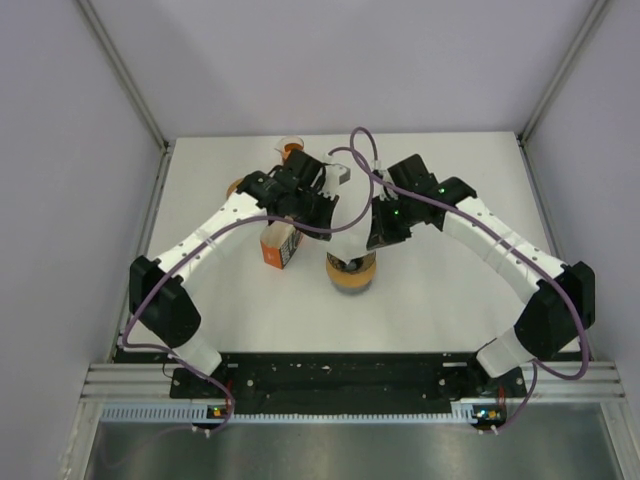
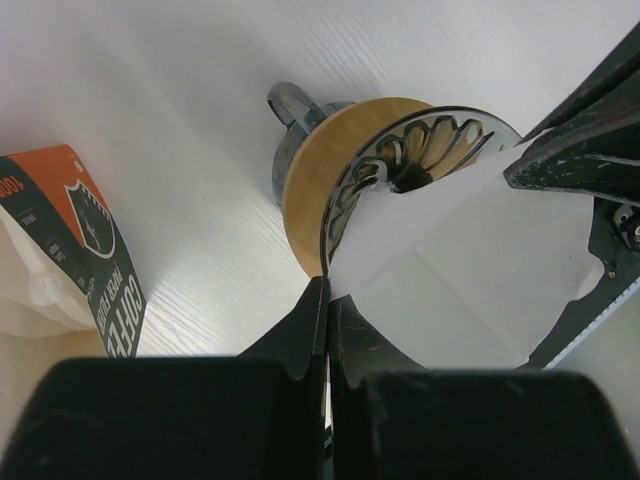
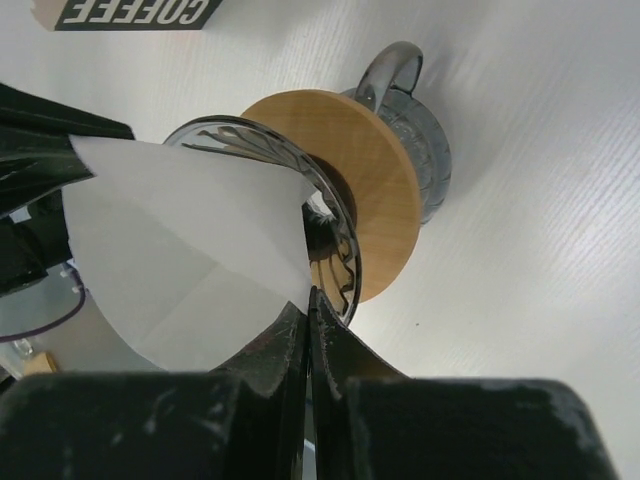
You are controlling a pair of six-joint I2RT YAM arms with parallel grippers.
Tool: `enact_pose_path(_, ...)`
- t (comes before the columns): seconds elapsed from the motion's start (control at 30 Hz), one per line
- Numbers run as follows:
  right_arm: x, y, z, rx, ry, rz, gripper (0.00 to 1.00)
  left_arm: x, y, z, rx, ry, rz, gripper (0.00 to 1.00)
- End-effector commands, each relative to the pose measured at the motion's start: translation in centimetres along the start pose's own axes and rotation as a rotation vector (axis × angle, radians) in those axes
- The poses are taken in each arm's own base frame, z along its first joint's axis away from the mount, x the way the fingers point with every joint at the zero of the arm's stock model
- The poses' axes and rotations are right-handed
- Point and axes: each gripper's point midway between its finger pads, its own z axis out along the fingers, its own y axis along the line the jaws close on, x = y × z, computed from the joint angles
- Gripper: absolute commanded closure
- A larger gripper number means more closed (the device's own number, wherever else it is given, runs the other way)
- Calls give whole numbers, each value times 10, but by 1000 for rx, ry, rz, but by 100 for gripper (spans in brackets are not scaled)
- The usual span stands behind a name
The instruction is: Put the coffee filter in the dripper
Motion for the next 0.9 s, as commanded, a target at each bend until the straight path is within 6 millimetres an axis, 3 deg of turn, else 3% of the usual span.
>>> enact_pose_path(0.0,-25,21,-21,-95,-123,-55,95,-1,4,5,-14,-1,14,100)
enact_pose_path(0.1,-36,20,-32,-65,-180,-76,75,0,0,7,-1,4,15,100)
enact_pose_path(0.17,-46,25,-45,-66,-230,-89,67,0,-2,7,-5,4,21,100)
enact_pose_path(0.43,-60,70,-81,-259,-349,-165,61,-4,-4,10,-2,1,21,100)
enact_pose_path(0.5,-60,79,-85,-299,-373,-181,63,-5,-4,10,-1,-1,20,100)
enact_pose_path(0.57,-57,83,-85,-322,-380,-182,74,-7,-6,10,3,-3,22,100)
enact_pose_path(0.7,-43,83,-54,-371,-285,-105,100,-9,-9,10,19,-2,16,100)
enact_pose_path(0.87,-29,75,-22,-327,-203,-55,100,-8,-12,9,37,1,22,100)
